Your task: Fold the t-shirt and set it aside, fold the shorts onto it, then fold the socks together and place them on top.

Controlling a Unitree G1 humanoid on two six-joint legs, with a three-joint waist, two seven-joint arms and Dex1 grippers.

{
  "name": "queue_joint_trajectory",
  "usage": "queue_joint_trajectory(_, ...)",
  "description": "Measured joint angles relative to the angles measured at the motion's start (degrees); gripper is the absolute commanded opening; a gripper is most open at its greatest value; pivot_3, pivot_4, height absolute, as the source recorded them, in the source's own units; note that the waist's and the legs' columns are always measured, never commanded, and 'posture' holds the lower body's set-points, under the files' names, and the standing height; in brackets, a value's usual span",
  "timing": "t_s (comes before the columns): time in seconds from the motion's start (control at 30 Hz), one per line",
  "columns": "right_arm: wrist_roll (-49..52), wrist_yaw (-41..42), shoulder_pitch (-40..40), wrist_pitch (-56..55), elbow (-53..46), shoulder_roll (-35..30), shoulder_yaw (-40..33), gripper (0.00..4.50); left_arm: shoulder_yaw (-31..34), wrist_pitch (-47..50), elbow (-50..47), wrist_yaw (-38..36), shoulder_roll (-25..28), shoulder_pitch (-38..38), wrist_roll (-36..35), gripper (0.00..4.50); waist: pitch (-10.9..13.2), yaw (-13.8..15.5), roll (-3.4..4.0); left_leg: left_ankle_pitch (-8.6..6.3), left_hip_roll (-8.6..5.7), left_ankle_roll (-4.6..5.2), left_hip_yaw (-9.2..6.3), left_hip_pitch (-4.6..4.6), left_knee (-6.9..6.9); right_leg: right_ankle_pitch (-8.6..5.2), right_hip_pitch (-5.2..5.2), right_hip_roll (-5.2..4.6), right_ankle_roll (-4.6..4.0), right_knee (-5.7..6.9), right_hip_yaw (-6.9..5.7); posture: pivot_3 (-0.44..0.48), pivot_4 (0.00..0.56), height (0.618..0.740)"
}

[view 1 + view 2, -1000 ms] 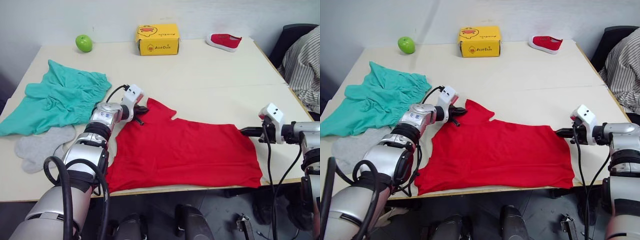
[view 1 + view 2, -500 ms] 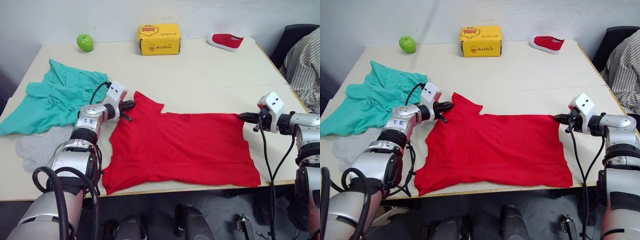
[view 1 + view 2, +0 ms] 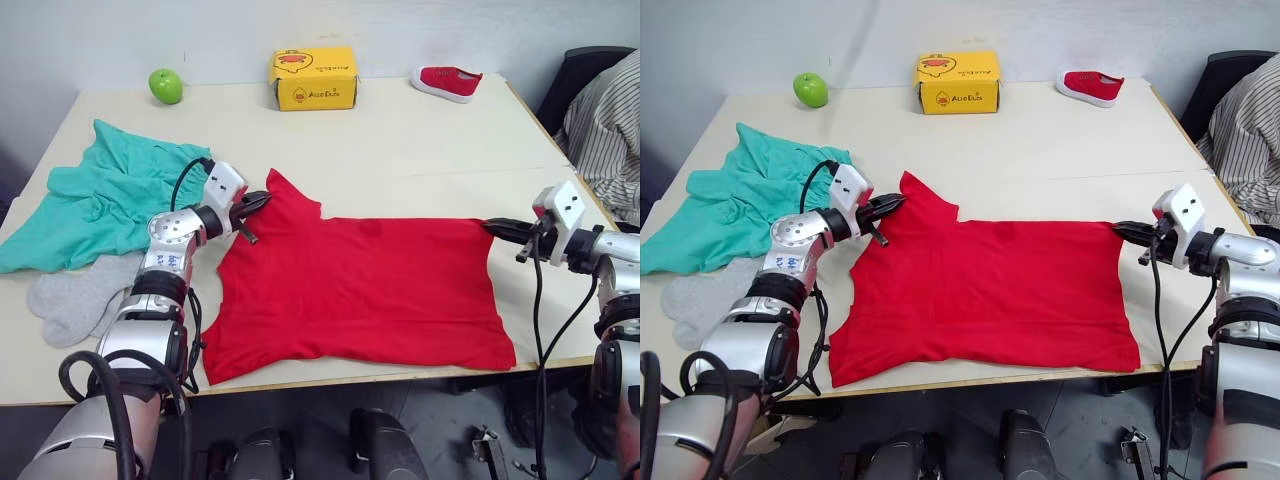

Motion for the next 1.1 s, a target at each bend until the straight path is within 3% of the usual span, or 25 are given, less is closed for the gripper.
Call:
queue_joint_trajectory(0.2,2.56,2.23,5.41,0.21,-4.28,-0.09,-1.86,0.00,0.99,-1.66,-5.66,-3.03,1.43,4.10,-2.19,0.03,0.00,0.14,0.00,0.00,0.00,0.00,-0.02,0.01,0.02,0.00,0.01,-0.02,0.00,0.01,0.01,0.000,0.150,0.740)
queue_joint_trajectory(0.4,4.22,2.63,11.37,1.74,-9.10,-0.47,-2.41,0.00,0.91,0.05,-18.88,-6.18,4.17,12.46,-3.59,0.03,0.00,0.14,0.01,0.00,0.02,0.00,-0.05,0.04,0.01,0.00,0.01,-0.01,0.00,0.02,0.04,0.000,0.150,0.740)
queue_joint_trajectory(0.67,4.56,0.92,16.00,1.84,-12.64,-0.33,-2.34,0.00,0.89,8.55,-35.03,-4.48,4.88,23.21,-4.44,0.03,-0.01,0.30,0.01,0.00,0.07,0.00,-0.14,0.12,0.02,0.00,0.03,-0.05,0.00,0.07,0.10,0.000,0.150,0.740)
queue_joint_trajectory(0.87,4.24,-0.31,17.63,2.81,-13.71,0.32,-1.64,0.00,-0.46,13.88,-40.22,-3.16,5.72,28.27,-4.05,0.03,-0.01,0.32,0.01,0.00,0.08,0.01,-0.15,0.15,0.02,0.00,0.04,-0.05,0.00,0.06,0.13,0.000,0.150,0.740)
queue_joint_trajectory(0.9,4.31,-0.23,18.03,3.30,-14.21,0.31,-1.65,0.45,-0.79,15.22,-40.55,-3.16,6.12,28.88,-4.07,0.00,-0.01,0.32,0.01,0.00,0.08,0.01,-0.16,0.15,0.02,0.00,0.04,-0.05,0.00,0.06,0.14,0.000,0.150,0.740)
queue_joint_trajectory(1.0,4.41,0.02,19.27,5.36,-15.96,0.31,-1.66,1.31,-0.76,19.15,-41.09,-3.31,7.18,29.23,-4.75,0.62,-0.01,0.36,0.01,0.00,0.12,0.01,-0.18,0.15,0.02,0.00,0.04,-0.07,0.00,0.05,0.14,0.000,0.150,0.740)
queue_joint_trajectory(1.1,4.55,0.19,20.11,5.81,-17.65,-0.15,-1.76,2.40,-0.12,24.98,-43.46,-5.00,8.62,29.10,-7.82,1.57,-0.01,0.36,0.01,-0.01,0.15,0.01,-0.20,0.15,0.02,0.00,0.03,-0.08,0.00,0.08,0.15,0.000,0.150,0.740)
